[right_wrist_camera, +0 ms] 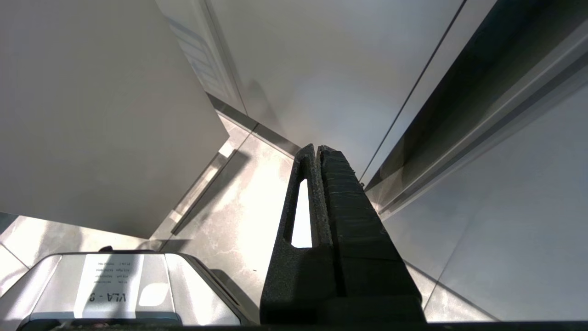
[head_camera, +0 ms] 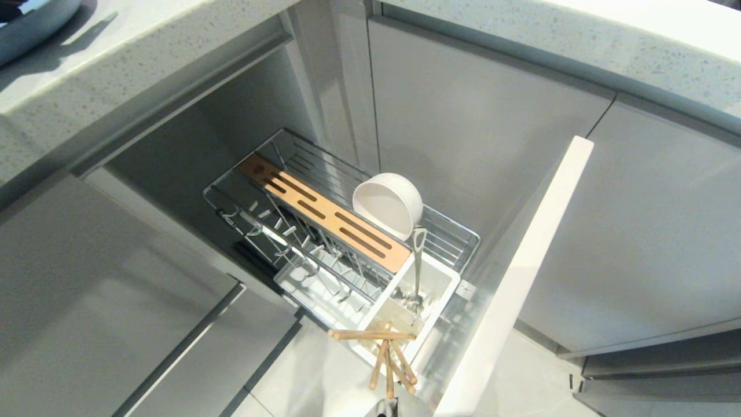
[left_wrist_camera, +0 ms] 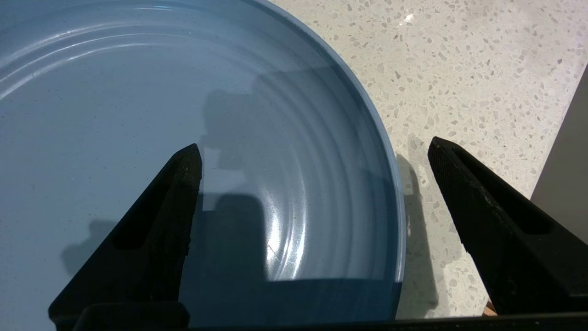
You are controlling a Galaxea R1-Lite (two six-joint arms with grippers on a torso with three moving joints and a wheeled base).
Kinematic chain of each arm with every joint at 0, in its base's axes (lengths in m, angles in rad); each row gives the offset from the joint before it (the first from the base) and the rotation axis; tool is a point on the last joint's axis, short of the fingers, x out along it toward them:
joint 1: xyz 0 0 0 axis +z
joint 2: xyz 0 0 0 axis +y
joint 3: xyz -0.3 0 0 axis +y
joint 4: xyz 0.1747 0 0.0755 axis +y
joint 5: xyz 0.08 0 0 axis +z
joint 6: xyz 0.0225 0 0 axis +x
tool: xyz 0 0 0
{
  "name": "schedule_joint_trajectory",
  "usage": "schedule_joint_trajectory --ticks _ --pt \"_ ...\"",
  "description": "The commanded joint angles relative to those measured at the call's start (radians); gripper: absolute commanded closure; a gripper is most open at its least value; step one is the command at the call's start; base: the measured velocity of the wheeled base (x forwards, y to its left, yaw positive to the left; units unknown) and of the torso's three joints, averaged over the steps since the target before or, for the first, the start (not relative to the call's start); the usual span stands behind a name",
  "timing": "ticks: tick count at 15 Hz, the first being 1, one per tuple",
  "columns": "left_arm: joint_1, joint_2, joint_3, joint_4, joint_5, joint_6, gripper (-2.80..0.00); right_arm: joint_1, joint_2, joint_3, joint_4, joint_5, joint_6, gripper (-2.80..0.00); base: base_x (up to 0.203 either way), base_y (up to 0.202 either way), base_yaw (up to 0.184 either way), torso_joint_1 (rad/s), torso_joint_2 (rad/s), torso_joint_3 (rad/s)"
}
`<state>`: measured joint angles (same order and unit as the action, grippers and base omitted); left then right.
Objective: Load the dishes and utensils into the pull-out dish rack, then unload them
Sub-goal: Pick up the plate and place it in the cupboard
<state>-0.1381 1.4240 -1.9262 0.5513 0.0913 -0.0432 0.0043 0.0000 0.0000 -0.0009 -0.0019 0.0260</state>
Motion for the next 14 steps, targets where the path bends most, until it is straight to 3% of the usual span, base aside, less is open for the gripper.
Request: schedule_joint_trajectory --ticks 1,12,13,14 --pt "-0.003 0.003 0.001 0.007 0.001 0.002 -2.8 0.0 0.0 0.001 0.0 -0.001 0.0 0.0 0.0 0.0 0.0 0.0 0.0 0.0" --pt "-0.006 0.009 0.01 0.013 0.013 0.008 -2.8 0.0 0.0 0.002 0.0 -0.001 0.0 0.0 0.0 0.0 0.0 0.0 0.0 0.0" --pt "-0.008 0.009 0.01 0.027 0.013 0.008 -1.76 0.0 0.0 0.002 0.0 -0.001 0.0 0.0 0.0 0.0 0.0 0.0 0.0 0.0" --pt "-0.008 0.008 0.01 0.028 0.013 0.008 0.0 0.0 0.0 0.0 -0.001 -0.001 0.0 0.0 0.0 0.0 0.0 0.0 0.0 0.0"
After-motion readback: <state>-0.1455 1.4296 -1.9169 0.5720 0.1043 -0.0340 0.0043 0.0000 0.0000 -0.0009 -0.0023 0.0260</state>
